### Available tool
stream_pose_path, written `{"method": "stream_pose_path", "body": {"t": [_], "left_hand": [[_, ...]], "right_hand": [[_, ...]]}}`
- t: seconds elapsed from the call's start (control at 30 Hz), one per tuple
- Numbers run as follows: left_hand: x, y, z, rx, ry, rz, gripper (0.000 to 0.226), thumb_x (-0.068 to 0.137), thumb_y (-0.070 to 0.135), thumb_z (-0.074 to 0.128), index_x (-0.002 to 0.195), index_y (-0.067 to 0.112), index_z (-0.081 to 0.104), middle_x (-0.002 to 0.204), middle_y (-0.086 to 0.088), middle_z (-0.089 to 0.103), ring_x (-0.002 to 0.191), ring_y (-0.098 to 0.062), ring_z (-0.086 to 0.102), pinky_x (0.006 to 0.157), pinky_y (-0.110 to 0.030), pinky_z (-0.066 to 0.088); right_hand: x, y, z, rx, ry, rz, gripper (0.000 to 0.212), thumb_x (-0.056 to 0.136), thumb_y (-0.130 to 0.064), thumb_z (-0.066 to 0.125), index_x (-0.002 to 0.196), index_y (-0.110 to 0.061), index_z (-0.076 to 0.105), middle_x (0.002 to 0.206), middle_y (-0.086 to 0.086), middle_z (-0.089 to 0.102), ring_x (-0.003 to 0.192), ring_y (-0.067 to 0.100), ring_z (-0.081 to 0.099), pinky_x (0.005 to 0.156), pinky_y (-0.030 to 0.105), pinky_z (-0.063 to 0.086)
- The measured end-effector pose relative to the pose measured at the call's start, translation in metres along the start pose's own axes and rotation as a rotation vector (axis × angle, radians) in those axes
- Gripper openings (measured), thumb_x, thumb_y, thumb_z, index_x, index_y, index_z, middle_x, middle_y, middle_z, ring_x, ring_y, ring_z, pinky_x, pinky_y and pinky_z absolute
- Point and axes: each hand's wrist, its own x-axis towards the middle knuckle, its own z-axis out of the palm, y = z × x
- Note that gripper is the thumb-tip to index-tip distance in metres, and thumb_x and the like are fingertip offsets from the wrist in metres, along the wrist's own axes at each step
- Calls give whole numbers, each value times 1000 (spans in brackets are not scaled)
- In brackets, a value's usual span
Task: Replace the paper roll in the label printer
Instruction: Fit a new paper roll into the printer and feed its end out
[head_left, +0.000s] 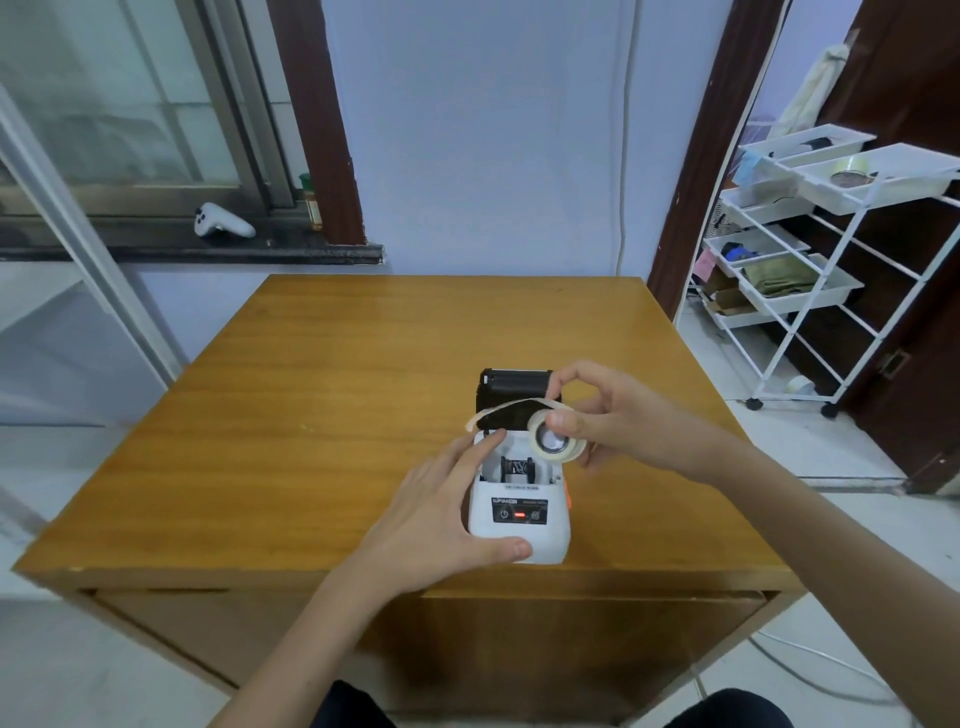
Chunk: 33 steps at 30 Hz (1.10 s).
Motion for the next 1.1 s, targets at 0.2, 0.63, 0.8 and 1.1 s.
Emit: {"method": "stream_pose_path", "body": {"t": [0.2,0.63,0.8,1.1], "left_hand": [[1,-1,1,4,13,22,102,65,77,65,143,57,3,158,19,14,140,-8,23,113,-38,23],[-1,3,-1,36,6,39,98,71,70,68,138,61,-3,157,19,8,135,-3,17,106,-27,16],[-1,2,-1,28,13,59,96,71,70,68,138,61,0,152,25,8,133,-2,18,102,-24,18],[1,-2,3,12,36,81,97,67,75,62,146,50,12,154,24,14,134,-3,27,109,-34,26]], "right_hand": [[-6,3,-3,39,3,18,29,91,-33,58,113,-19,70,96,7,74,71,18,67,69,27,60],[1,-1,3,174,-34,115,46,74,-46,68,108,-16,73,109,12,73,100,32,68,79,30,58],[5,5,4,157,52,123,39,79,-39,72,91,-2,75,102,18,73,90,26,70,79,27,58],[3,10,15,-113,130,20,12,88,-27,68,93,-16,71,93,6,68,61,0,59,60,18,54]]}}
